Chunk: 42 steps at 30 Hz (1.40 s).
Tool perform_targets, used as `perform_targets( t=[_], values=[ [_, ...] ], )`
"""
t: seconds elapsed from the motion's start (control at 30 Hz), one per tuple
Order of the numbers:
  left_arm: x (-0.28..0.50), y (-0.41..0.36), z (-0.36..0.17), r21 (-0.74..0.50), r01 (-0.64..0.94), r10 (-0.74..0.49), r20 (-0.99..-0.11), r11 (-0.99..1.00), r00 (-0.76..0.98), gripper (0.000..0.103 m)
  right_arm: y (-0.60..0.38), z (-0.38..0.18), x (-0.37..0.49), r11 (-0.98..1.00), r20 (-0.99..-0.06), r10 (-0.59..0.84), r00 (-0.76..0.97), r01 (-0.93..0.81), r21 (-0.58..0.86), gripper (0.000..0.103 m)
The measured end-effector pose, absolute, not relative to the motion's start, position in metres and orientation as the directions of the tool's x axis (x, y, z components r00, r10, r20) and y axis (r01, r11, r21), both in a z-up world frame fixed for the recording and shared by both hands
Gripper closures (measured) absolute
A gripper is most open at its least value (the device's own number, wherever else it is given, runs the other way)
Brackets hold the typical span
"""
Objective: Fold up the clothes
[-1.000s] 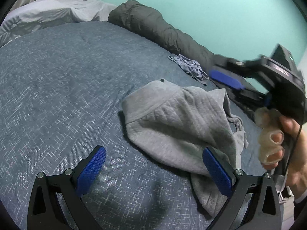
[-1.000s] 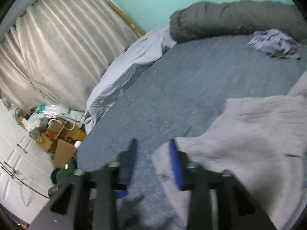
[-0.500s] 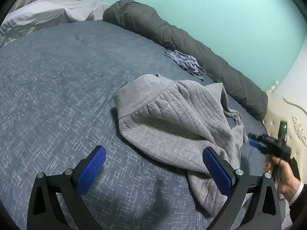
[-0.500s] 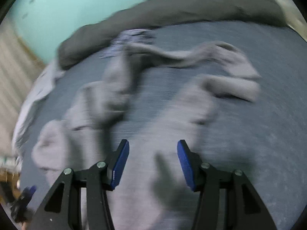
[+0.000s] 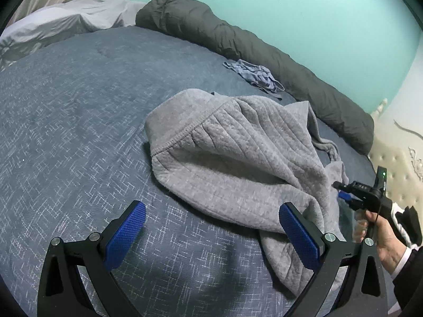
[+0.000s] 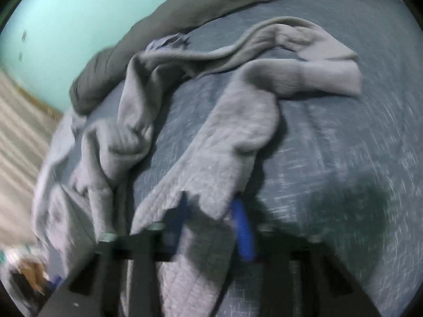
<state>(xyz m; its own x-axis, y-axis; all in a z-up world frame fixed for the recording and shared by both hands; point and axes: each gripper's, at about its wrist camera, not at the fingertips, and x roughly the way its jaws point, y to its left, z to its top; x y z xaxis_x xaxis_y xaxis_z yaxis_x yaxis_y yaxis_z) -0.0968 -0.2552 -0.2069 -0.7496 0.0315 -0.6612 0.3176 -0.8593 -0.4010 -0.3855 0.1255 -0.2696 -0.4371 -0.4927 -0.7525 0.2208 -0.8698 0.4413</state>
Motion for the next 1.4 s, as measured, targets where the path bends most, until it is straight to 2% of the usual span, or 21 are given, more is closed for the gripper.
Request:
perform_targets(
  t=[0.03, 0.3, 0.5, 0.7, 0.9, 1.03, 1.13, 1.4],
  values=[
    [-0.097, -0.255, -0.207, -0.400, 0.319, 0.030, -0.662, -0.859, -0.749, 0.000, 0.119, -0.264, -0.382, -0.869, -0.742, -0.495, -0.451, 0.251, 0.427, 0.097],
    [-0.102, -0.251, -0.205, -0.399, 0.315, 0.032, -0.661, -0.861, -0.749, 0.000, 0.153, -0.184, -0.356, -0.853, -0.617, -0.522, -0.589, 0.346, 0.392, 0.100],
    [-0.101, -0.247, -0.200, -0.394, 0.315, 0.025, -0.656, -0.864, -0.754, 0.000, 0.242, -0.125, -0.323, -0.885, -0.558, -0.452, -0.696, 0.274, 0.376, 0.100],
    [-0.099, -0.243, -0.194, -0.378, 0.313, 0.011, -0.653, -0.871, -0.757, 0.000, 0.331, -0.095, -0.288, -0.918, -0.545, -0.330, -0.771, 0.127, 0.375, 0.100],
    [-0.098, -0.242, -0.193, -0.365, 0.313, 0.003, -0.655, -0.877, -0.755, 0.000, 0.413, -0.107, -0.270, -0.934, -0.618, -0.164, -0.769, -0.081, 0.349, 0.100],
    [-0.100, -0.245, -0.195, -0.364, 0.322, 0.002, -0.666, -0.874, -0.746, 0.000, 0.441, -0.141, -0.272, -0.937, -0.713, -0.109, -0.693, -0.169, 0.307, 0.100],
    [-0.102, -0.247, -0.196, -0.359, 0.326, 0.001, -0.673, -0.875, -0.740, 0.000, 0.443, -0.166, -0.279, -0.941, -0.782, -0.139, -0.608, -0.166, 0.296, 0.098],
    [-0.105, -0.250, -0.201, -0.355, 0.329, 0.006, -0.687, -0.875, -0.726, 0.000, 0.434, -0.158, -0.272, -0.956, -0.778, -0.085, -0.623, -0.168, 0.239, 0.094]
  ],
)
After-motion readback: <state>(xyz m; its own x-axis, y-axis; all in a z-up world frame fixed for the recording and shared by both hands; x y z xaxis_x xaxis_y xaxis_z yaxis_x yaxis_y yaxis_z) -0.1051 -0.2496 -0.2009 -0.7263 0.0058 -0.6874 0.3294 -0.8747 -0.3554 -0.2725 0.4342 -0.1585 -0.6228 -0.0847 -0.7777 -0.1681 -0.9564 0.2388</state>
